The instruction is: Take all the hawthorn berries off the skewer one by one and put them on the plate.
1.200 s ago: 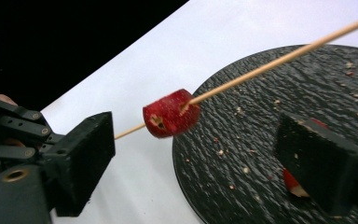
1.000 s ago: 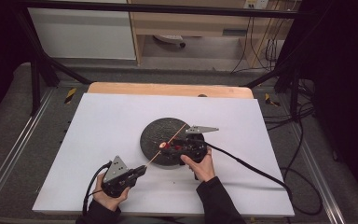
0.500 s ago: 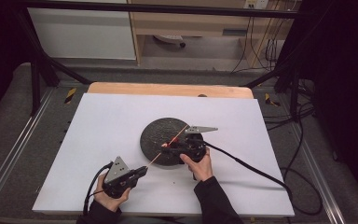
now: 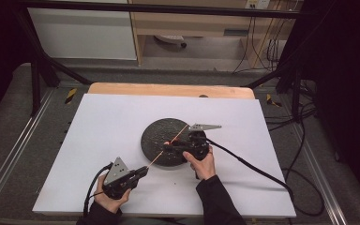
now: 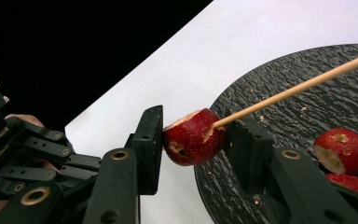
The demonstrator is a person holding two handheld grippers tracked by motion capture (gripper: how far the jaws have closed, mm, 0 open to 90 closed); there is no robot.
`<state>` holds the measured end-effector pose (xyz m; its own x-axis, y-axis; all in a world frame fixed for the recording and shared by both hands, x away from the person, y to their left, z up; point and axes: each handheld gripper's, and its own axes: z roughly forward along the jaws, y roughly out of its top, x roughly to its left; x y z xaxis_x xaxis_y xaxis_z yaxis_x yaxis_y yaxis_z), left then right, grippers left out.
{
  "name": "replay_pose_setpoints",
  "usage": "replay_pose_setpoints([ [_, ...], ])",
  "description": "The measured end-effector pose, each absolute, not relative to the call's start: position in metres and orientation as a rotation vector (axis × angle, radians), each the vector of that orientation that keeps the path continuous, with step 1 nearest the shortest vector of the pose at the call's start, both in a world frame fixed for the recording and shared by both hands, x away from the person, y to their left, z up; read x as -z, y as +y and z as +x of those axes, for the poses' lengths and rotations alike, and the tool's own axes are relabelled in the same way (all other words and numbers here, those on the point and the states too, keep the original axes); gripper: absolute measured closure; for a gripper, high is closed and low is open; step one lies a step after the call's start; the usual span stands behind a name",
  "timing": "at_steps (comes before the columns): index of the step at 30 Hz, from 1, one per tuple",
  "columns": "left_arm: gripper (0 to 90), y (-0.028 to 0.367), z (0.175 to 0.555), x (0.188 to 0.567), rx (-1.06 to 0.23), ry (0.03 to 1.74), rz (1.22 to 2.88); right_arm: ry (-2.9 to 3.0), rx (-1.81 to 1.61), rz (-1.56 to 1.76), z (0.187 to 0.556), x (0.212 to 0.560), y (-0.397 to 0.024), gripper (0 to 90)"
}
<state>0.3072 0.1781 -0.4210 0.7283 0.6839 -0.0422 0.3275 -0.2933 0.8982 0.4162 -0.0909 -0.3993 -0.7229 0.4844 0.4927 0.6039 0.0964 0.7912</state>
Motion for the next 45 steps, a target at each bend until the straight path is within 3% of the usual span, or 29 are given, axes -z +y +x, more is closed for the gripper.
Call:
replay_pose_setpoints([
  [45,88.0,0.186,0.304,0.416,-0.465,0.773,1.865,-2.316,1.819,-1.434,0.462,0.341,-0.153,60.3],
])
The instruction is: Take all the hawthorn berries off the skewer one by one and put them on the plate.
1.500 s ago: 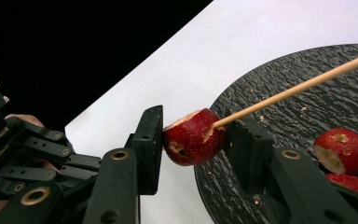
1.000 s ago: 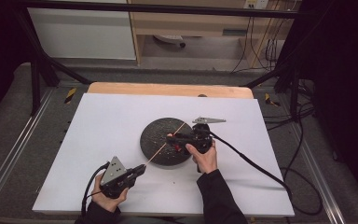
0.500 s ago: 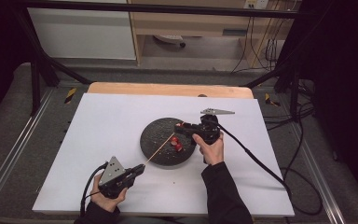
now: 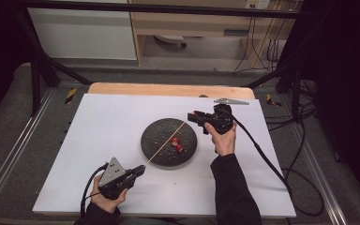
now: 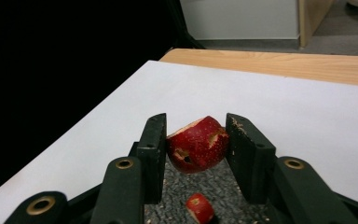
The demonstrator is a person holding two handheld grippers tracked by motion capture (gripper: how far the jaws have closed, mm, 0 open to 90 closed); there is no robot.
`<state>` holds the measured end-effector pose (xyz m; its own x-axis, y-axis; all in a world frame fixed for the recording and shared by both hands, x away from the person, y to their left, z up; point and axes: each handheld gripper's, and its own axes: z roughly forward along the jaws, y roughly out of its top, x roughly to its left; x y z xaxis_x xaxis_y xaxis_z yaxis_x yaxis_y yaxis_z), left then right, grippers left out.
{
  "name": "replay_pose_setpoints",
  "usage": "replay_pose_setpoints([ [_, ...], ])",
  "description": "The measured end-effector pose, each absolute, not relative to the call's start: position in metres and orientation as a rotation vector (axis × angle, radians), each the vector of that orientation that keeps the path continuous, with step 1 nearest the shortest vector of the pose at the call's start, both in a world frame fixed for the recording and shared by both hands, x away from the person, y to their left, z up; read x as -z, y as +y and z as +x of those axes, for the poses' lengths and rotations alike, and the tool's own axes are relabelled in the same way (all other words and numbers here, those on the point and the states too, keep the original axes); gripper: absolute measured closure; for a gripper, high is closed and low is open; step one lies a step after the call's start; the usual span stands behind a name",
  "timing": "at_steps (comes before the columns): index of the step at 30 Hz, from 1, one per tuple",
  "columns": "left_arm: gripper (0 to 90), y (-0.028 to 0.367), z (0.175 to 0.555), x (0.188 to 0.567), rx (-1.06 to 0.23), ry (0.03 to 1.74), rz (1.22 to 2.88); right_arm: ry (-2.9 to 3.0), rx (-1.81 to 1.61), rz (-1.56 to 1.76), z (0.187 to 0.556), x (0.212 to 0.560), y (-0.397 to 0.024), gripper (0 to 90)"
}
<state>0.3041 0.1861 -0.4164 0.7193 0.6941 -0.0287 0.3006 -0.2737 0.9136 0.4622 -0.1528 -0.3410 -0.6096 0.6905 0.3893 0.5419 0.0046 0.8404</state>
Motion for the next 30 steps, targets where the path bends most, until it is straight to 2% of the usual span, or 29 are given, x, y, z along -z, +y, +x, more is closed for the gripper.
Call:
replay_pose_setpoints([
  [13,88.0,0.192,0.307,0.416,-0.464,0.806,1.848,2.103,-1.623,1.321,0.470,0.339,-0.158,60.3],
  [30,87.9,0.194,0.309,0.416,-0.460,0.824,1.842,2.256,-1.520,1.310,0.471,0.391,-0.121,60.3],
])
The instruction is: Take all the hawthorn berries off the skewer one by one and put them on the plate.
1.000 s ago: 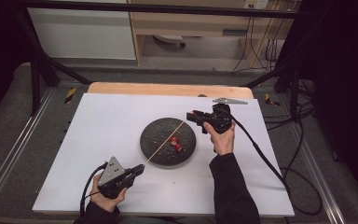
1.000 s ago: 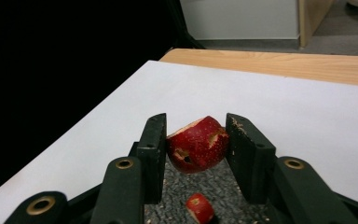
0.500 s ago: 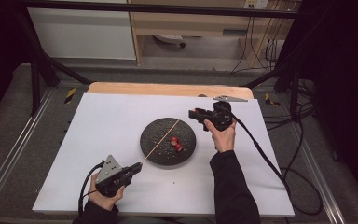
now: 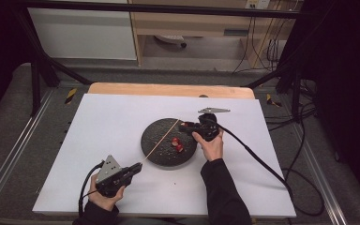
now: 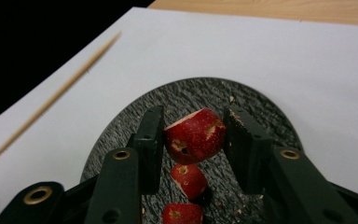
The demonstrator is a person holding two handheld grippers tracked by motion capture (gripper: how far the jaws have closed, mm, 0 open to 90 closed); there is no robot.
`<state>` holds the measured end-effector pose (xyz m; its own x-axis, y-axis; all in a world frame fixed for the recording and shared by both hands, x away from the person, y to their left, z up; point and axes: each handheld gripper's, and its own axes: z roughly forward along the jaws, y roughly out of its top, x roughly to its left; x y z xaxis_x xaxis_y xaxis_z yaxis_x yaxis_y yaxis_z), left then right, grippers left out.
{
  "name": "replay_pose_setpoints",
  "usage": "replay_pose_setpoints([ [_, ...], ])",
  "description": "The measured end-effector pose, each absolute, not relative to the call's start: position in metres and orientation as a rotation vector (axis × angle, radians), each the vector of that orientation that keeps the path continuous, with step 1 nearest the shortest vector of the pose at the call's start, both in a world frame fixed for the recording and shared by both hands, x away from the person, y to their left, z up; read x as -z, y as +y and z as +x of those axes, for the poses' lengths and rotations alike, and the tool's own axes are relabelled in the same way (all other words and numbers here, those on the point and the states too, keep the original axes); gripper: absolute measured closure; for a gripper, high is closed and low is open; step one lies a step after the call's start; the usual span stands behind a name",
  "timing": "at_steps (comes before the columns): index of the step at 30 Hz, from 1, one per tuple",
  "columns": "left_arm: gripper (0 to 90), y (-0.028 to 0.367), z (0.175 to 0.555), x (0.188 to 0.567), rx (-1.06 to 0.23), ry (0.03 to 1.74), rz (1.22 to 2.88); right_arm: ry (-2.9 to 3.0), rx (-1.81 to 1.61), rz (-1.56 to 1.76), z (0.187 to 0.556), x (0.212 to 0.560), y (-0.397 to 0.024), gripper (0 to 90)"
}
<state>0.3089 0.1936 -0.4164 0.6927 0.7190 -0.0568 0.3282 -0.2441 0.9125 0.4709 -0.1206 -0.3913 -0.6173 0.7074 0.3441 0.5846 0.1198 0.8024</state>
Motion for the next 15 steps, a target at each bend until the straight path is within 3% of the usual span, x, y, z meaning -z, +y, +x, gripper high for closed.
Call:
replay_pose_setpoints([
  [15,87.9,0.193,0.310,0.418,-0.456,0.824,1.852,2.316,-1.315,1.341,0.482,0.439,-0.109,60.0],
])
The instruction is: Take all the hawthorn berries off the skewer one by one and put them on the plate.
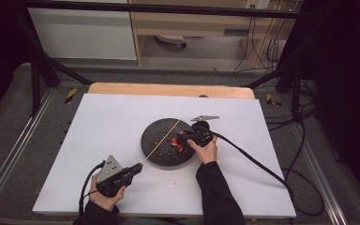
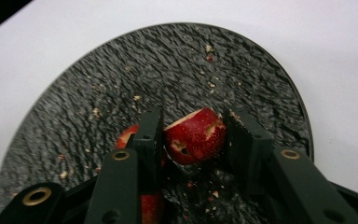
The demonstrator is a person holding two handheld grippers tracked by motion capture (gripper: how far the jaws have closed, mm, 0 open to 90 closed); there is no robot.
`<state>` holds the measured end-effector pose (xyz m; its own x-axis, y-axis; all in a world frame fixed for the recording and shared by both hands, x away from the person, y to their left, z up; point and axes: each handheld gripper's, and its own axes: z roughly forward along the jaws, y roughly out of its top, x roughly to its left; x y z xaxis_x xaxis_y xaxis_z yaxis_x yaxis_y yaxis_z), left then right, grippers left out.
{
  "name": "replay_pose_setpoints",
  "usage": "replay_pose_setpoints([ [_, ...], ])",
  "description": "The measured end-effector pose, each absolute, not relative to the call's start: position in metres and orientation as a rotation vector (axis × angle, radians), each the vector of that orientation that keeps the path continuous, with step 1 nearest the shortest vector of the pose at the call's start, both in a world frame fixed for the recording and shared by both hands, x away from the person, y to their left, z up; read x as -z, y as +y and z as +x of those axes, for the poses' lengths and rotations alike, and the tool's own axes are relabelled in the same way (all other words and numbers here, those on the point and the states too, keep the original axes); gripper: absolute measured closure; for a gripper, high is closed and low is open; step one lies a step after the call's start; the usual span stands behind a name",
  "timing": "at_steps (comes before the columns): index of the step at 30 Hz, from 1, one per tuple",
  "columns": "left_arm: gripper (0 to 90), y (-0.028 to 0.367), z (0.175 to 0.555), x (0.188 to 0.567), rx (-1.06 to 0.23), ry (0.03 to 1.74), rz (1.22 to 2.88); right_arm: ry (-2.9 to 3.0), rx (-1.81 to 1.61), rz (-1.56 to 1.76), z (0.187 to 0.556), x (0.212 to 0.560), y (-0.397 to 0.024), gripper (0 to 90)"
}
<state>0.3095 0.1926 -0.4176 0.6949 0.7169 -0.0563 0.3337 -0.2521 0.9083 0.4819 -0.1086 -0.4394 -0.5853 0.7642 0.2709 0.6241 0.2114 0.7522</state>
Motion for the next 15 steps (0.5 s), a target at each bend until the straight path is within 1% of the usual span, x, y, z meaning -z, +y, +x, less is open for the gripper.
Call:
replay_pose_setpoints([
  [5,87.9,0.192,0.310,0.418,-0.454,0.823,1.856,2.322,-1.277,1.334,0.483,0.444,-0.108,59.7],
  [8,87.9,0.192,0.309,0.418,-0.454,0.824,1.855,2.325,-1.266,1.328,0.482,0.444,-0.107,57.9],
  [15,87.9,0.193,0.310,0.417,-0.455,0.825,1.855,2.309,-1.282,1.289,0.475,0.431,-0.111,49.0],
])
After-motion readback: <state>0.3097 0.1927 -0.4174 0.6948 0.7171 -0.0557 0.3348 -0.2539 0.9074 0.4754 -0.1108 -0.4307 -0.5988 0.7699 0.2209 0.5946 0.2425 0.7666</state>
